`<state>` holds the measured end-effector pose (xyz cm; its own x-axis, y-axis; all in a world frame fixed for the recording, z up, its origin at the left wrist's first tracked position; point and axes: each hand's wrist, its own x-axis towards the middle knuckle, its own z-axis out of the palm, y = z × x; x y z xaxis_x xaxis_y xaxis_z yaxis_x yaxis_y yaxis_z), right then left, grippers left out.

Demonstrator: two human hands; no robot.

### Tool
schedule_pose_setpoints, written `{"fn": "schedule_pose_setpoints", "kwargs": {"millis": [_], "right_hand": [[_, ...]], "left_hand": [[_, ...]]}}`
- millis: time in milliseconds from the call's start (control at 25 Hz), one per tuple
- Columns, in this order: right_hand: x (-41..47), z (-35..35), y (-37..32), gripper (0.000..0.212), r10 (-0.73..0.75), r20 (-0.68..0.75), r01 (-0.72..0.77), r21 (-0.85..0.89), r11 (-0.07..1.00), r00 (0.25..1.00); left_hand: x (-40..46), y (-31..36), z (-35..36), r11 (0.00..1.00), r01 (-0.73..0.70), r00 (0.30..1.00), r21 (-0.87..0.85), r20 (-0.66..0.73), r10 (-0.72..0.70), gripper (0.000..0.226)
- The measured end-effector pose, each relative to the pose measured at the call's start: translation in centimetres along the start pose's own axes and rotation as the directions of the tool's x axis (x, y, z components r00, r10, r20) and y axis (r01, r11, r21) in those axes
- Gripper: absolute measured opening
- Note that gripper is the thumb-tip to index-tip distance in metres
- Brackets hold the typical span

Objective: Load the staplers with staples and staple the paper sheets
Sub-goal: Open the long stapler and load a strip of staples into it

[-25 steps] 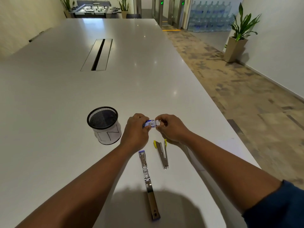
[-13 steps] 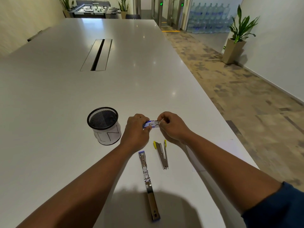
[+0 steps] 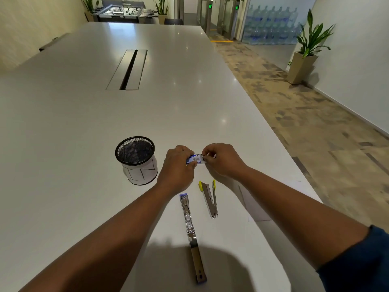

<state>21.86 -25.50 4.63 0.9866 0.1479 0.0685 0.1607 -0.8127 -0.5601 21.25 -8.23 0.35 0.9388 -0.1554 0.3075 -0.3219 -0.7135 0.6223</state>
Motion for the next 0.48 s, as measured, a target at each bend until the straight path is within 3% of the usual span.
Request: {"fn": "schedule_pose_setpoints", "kwargs": {"millis": [200,320,480], "right_hand": [[1.6,-1.3,-1.2,0.010,-0.006,0.140,0.032,-0.180,0.983,0.990],[2.2,-1.9,-1.8,0.004,0.009,0.224,0.036,-0.195,0.980,0.975],[2.5,-2.4,-1.9,0.012,0.025,0.260,0.010,-0.133,0.991,0.965]], "left_hand": [[0.0,-0.2,0.1,1.000,0.001,1.000,0.006,0.006,-0.001,0.019],[0.2,-0.4,0.2,1.000,0.002,1.000,0.006,0.005,-0.002,0.019],[0.2,-0.4,0.3,1.000,0.001,1.000,0.001,0.006,-0.001,0.017]]}}
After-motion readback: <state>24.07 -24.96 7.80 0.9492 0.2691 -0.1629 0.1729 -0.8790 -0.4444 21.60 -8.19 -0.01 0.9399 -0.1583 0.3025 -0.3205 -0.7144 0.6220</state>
